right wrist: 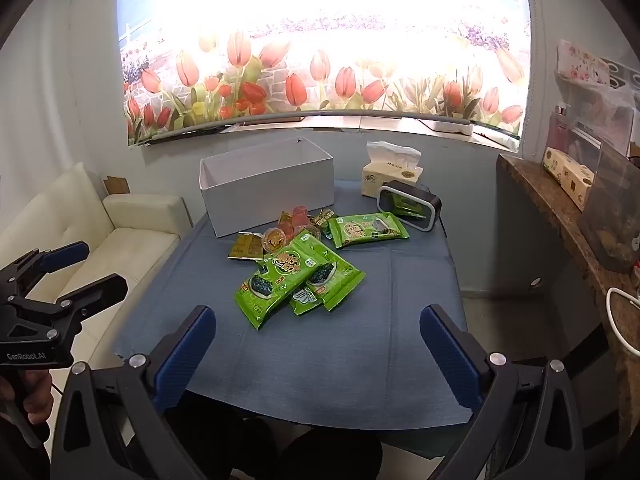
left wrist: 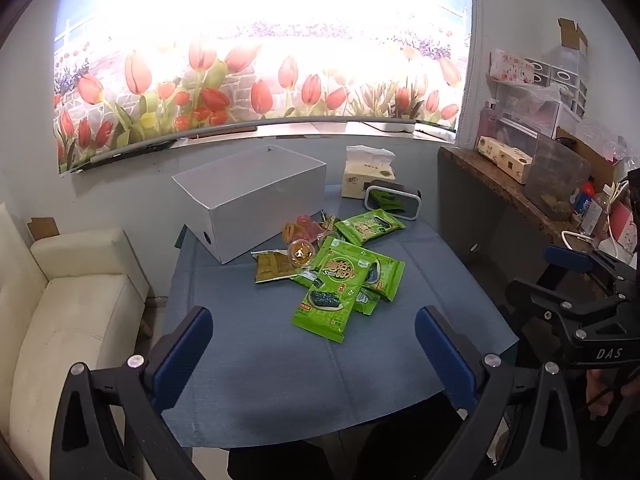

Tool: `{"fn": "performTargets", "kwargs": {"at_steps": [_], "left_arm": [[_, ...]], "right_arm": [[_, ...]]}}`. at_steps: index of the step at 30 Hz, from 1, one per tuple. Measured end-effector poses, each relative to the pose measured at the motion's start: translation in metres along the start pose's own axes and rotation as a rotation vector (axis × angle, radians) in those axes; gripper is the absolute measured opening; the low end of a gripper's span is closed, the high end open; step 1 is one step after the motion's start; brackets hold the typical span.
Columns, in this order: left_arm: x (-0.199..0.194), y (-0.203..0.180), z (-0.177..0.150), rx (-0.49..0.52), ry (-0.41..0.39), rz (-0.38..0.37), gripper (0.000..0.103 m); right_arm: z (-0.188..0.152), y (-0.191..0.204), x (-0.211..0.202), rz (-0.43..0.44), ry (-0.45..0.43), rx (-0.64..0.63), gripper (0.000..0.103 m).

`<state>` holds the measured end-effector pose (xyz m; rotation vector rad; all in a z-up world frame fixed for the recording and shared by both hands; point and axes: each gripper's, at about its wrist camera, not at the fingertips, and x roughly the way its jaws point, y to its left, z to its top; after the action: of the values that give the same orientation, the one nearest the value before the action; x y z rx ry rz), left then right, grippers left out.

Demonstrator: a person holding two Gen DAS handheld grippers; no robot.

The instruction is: Organize snacks

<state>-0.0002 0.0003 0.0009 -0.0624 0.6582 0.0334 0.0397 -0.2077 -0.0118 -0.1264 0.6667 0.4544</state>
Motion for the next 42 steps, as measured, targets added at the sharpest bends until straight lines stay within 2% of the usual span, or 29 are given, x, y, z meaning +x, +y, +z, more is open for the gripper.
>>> {"fn": "performTargets", "kwargs": {"at_steps": [42], "left_arm": [[-0.0057,0.0015,0.0019,-0.028,0.006,0.014,0.103]], "right_arm": [[0.0004,0.0037,-0.0042,0.004,-0.01,-0.003,0.103]]}}
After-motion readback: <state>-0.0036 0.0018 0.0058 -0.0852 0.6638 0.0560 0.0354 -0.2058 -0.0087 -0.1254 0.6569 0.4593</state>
